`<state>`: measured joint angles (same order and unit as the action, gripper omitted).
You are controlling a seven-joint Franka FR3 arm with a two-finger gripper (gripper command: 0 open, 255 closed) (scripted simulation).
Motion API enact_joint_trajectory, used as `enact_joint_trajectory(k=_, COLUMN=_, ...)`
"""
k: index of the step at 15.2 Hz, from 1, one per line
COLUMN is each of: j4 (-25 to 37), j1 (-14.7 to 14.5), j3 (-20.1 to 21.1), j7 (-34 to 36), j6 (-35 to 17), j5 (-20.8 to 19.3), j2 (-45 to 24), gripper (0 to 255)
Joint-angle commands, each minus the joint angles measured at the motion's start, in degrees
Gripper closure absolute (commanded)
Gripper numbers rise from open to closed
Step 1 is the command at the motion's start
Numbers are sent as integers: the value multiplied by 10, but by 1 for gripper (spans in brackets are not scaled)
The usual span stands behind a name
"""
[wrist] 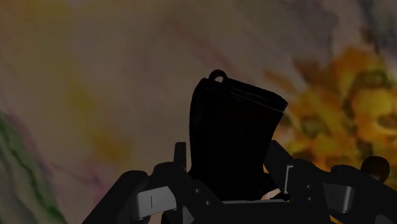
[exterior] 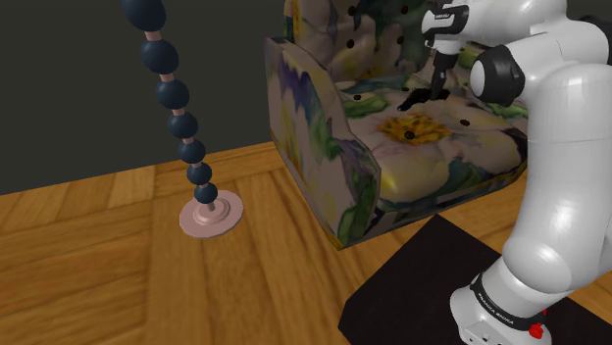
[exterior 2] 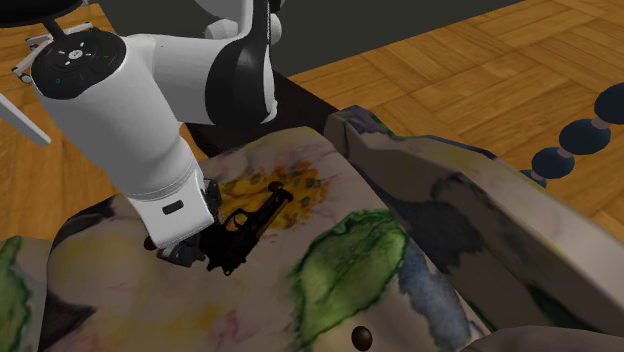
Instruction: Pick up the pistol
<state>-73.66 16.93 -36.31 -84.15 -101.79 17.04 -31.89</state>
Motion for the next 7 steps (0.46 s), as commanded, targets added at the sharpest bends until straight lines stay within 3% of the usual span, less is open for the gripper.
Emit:
enact_joint_trajectory(k=1, j4=18, j1=4, j3=0, j7=1, j6=16, j5=0, j2=-1, gripper=255)
enact_joint_trajectory(k=7, j4=56, j1=12, j3=0, j7=4, j6=50, j5=0, j2=-4, gripper=255)
